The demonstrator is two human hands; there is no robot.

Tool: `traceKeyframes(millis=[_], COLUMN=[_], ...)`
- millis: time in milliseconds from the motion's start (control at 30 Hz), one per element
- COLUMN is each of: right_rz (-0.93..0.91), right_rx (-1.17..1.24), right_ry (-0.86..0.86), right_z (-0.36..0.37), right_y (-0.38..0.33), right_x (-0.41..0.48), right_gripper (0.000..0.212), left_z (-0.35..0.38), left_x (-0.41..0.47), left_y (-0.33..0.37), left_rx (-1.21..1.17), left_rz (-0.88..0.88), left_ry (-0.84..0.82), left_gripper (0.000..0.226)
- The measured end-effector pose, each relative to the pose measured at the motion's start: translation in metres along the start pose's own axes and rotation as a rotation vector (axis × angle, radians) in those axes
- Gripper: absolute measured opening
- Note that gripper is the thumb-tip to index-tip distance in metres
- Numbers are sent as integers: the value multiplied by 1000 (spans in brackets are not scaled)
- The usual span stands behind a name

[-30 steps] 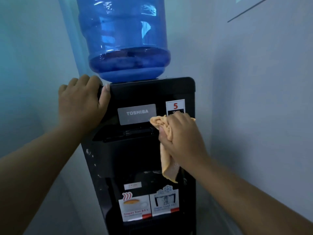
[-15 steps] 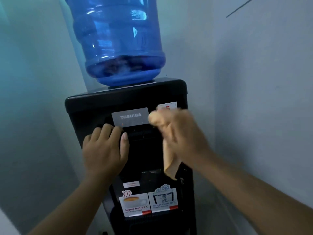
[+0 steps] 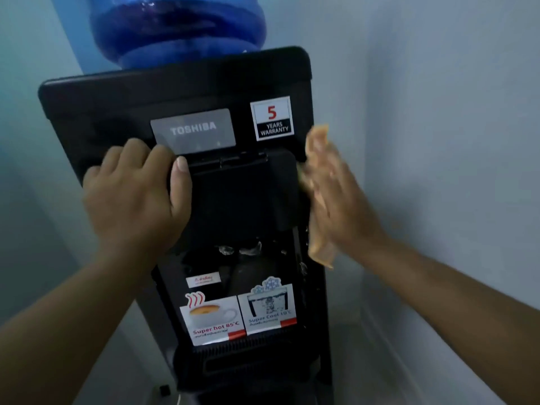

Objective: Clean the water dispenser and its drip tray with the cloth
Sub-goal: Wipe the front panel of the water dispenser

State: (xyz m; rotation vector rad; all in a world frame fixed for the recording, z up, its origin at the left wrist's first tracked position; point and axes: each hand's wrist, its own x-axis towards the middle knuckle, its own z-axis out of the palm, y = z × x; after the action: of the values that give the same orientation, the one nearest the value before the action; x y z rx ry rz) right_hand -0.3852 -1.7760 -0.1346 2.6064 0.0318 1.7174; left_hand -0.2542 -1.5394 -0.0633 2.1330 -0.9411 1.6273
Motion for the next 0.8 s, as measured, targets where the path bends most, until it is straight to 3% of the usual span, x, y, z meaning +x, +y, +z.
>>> traceKeyframes(millis=[67, 133, 200, 267, 300, 400, 467, 600, 700, 733, 800], right_rz=[80, 48, -36, -151, -166, 110, 211, 242, -73, -124, 24], right_rx=[37, 33, -11, -84, -63, 127, 125, 7, -204, -213, -124], right_ry=[88, 85, -67, -251, -264, 46, 177, 81, -131, -130, -12], right_z=[5, 12, 24, 25, 24, 18, 23, 58, 71, 73, 74], right_y=[1, 2, 5, 9, 13, 7, 4, -6, -4, 1, -1], right_x=[32, 25, -22, -68, -75, -26, 4, -47, -107, -110, -92], right_gripper=[43, 53, 57, 47, 42, 48, 60, 70, 74, 69, 62], left_z=[5, 8, 12, 16, 19, 28, 28, 26, 27, 28, 30], left_x=[0, 3, 9, 14, 15, 15, 14, 16, 17, 17, 17], left_y=[-1, -1, -2, -1, 0, -3, -4, -3, -3, -3, -3], left_rx=[-19, -25, -7, -2, -3, -17, -22, -35, -42, -40, -34], left_rz=[8, 16, 19, 24, 25, 26, 16, 12, 18, 22, 22], left_ry=[32, 43, 35, 26, 23, 38, 53, 52, 58, 68, 79], left_gripper=[41, 40, 40, 42, 42, 42, 42, 40, 40, 40, 41])
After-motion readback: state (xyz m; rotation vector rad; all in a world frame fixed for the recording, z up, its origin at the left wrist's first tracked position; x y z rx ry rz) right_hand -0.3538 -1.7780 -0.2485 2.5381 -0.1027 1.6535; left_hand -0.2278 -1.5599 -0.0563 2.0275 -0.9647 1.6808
